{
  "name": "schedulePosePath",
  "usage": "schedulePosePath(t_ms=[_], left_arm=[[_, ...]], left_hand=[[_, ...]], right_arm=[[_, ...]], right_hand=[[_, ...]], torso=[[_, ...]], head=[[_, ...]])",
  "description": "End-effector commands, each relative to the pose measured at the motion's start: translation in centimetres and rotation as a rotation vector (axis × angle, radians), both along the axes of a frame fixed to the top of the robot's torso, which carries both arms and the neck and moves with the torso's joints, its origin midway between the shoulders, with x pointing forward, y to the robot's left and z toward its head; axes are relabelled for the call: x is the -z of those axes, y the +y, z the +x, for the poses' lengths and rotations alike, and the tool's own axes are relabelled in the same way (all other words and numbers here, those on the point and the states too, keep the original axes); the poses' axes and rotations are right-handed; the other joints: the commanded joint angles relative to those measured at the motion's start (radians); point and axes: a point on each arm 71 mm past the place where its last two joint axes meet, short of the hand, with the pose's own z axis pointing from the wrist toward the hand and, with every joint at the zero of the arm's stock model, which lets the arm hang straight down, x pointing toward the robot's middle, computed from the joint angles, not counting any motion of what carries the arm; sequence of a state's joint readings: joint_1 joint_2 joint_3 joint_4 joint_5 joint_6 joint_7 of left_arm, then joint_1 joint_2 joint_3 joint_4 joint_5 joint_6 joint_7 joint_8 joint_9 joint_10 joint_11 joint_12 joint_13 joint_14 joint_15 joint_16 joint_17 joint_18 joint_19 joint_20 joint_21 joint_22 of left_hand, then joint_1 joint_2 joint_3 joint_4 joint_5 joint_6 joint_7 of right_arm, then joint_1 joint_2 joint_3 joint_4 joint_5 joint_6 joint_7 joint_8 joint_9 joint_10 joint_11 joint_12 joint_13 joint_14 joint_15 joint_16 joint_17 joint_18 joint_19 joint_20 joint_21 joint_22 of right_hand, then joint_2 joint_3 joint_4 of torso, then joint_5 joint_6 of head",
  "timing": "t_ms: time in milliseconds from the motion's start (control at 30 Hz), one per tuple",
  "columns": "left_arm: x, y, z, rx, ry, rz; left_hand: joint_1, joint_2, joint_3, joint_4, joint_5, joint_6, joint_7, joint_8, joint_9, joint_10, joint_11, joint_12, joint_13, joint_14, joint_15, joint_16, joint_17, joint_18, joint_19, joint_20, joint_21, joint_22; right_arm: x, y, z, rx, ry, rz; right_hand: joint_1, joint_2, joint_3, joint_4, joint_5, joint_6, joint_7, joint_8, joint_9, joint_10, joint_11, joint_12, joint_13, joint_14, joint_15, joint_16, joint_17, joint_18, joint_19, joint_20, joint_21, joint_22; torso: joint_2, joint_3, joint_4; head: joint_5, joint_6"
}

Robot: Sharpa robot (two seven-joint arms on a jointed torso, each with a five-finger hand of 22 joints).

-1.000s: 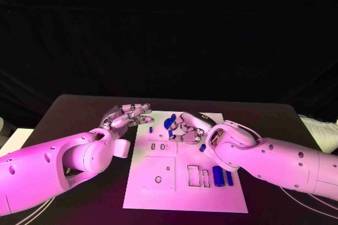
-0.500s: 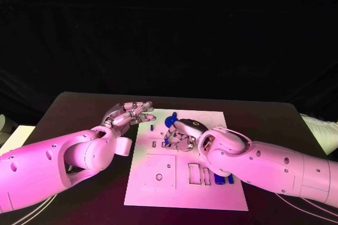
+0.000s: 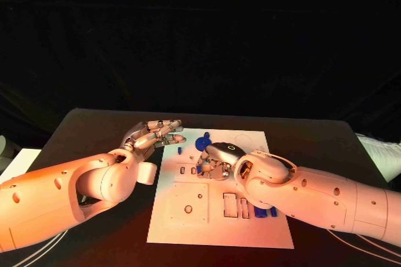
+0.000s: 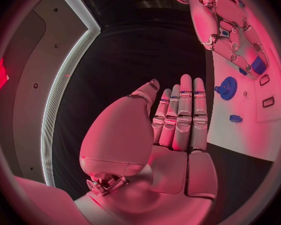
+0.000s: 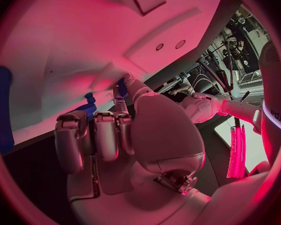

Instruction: Assemble the parts on the task board

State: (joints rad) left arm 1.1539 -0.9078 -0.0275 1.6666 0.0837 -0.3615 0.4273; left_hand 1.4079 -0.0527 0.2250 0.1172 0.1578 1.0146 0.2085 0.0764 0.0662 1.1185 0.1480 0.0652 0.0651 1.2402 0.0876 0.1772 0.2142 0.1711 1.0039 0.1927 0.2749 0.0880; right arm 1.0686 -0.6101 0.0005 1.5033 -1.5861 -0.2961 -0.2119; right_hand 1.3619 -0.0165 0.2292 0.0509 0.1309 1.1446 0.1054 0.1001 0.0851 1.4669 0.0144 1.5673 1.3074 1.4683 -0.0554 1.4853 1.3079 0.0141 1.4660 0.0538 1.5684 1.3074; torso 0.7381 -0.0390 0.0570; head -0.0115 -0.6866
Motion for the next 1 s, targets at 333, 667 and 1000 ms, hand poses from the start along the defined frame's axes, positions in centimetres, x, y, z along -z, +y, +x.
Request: schedulePosePath(t_ms=[333,667,1000], left_arm=[[-0.13,-0.42,-0.14,0.026,-0.004,-0.018],[-0.15,-0.5,-0.21,0.029,-0.003,-0.019],[-0.14,-0.47,-0.21,0.029,-0.002,-0.019]], left_hand=[[0.006,-0.001,0.007,0.002,-0.005,0.003,0.002,-0.004,0.001,-0.002,-0.001,0.0,0.001,-0.003,-0.002,-0.003,0.001,0.013,0.0,0.006,-0.004,-0.001],[0.006,-0.001,0.007,0.002,-0.005,0.003,0.002,-0.004,0.001,-0.002,-0.001,0.0,0.001,-0.003,-0.002,-0.003,0.001,0.013,0.0,0.006,-0.004,-0.001],[0.006,-0.001,0.007,0.002,-0.005,0.003,0.002,-0.004,0.001,-0.002,-0.001,0.0,0.001,-0.003,-0.002,-0.003,0.001,0.013,0.0,0.006,-0.004,-0.001]], right_arm=[[0.69,-0.23,0.02,0.011,0.016,-0.075],[0.76,-0.09,0.05,0.017,0.02,-0.085],[0.43,-0.03,0.11,0.031,-0.015,-0.056]], right_hand=[[-0.015,-0.002,0.002,-0.002,0.012,0.02,-0.016,-0.004,0.009,0.104,-0.006,0.003,0.263,0.074,-0.005,-0.002,0.122,-0.014,0.103,-0.005,0.001,0.261],[-0.053,-0.029,-0.011,0.008,0.014,-0.011,0.0,-0.028,0.001,0.085,0.007,-0.044,0.241,0.077,0.006,0.005,0.134,-0.011,0.098,0.002,-0.003,0.252],[-0.083,-0.066,-0.032,0.022,-0.001,-0.074,0.024,-0.039,-0.017,0.059,0.029,-0.104,0.212,0.1,0.026,0.078,0.25,-0.009,0.093,0.021,-0.009,0.242]], torso=[[0.001,-0.0002,-0.0003],[0.0,-0.0007,-0.0003],[0.0,-0.0004,0.0]], head=[[-0.003,0.0],[-0.005,-0.002],[-0.005,-0.003]])
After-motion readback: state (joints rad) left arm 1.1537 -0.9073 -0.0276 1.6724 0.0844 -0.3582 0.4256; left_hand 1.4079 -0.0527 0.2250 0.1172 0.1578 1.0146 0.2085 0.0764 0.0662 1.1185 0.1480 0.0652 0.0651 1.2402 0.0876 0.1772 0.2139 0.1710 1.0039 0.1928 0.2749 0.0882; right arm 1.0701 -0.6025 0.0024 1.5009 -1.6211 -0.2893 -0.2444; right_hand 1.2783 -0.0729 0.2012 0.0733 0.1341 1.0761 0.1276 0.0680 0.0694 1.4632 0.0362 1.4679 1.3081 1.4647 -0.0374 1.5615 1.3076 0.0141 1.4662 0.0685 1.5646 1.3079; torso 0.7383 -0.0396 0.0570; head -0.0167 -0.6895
